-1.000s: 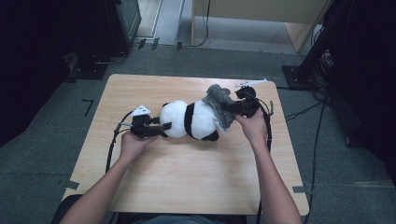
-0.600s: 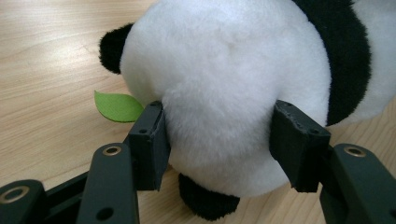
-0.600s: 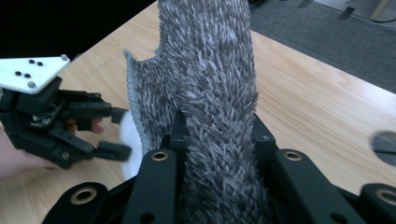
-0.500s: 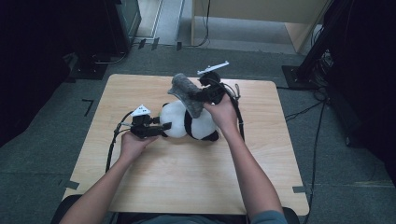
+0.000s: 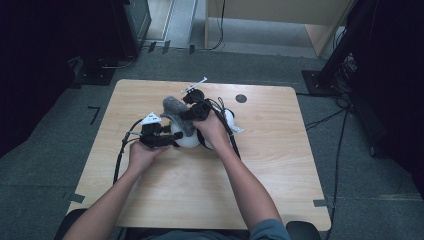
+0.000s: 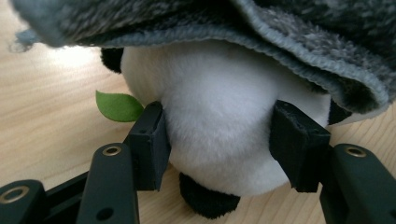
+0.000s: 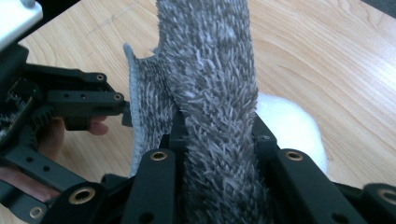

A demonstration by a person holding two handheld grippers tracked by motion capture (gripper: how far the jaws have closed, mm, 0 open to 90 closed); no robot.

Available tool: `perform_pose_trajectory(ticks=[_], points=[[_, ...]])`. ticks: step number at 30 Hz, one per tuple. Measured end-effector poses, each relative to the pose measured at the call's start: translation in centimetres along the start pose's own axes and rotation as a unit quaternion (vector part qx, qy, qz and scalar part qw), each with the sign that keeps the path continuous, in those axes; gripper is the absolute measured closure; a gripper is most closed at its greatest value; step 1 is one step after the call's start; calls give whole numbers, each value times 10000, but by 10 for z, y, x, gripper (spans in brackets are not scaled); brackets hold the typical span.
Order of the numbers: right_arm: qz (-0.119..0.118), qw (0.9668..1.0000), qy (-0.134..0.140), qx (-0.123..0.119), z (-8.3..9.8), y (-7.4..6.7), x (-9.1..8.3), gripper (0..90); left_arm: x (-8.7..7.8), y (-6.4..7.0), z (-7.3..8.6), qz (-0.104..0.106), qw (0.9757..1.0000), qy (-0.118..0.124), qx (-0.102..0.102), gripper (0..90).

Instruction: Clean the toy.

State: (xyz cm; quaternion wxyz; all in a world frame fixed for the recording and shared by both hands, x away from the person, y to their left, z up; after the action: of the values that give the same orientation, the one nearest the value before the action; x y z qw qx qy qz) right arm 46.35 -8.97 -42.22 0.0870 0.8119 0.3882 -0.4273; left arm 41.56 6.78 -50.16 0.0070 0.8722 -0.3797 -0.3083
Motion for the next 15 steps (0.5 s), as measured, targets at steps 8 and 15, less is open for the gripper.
perform_pose_trajectory(ticks=[8,15], points=[[310,9995,-77,-20,12,16,-25,703,1,0,0,-15,10000,20,28,419],[392,9990,66,228,31,38,-58,697,1,1,0,0,10000,30,29,419]])
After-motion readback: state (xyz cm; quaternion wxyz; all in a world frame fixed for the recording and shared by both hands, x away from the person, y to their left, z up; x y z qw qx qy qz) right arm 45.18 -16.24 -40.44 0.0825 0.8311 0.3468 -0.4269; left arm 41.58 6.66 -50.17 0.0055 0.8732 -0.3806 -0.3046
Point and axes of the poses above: each handheld gripper's, and its own axes: x roughly forward along the jaws, z roughly out of its underside, y roughly to its right, the point moved 3 cm from there along x, roughly forward along the jaws, and after that the axes turned 3 degrees about -z, right-handed, at the moved point
